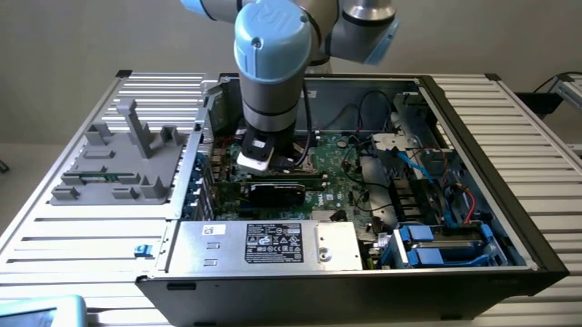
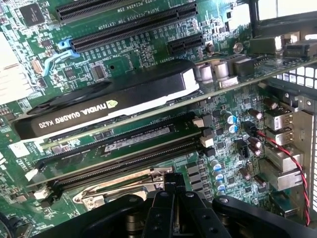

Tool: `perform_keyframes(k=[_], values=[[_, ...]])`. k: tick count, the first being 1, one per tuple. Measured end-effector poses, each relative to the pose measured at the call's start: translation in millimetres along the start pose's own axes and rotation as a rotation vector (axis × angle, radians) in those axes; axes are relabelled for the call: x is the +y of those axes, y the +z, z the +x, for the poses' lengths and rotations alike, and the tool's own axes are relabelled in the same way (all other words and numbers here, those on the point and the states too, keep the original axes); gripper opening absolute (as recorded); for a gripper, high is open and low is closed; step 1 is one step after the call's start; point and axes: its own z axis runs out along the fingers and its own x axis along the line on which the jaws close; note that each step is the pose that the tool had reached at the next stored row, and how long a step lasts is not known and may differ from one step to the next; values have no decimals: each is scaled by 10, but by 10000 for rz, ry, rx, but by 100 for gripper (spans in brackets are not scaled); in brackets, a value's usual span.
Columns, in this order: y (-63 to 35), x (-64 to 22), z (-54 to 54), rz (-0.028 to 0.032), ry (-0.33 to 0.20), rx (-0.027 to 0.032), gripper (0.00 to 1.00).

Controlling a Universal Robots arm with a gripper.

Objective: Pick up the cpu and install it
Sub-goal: 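Install the second cpu locking lever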

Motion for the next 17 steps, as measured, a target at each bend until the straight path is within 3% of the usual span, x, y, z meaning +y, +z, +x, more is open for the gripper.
perform_keyframes(k=[17], values=[[142,4,5,2,-2,0,11]])
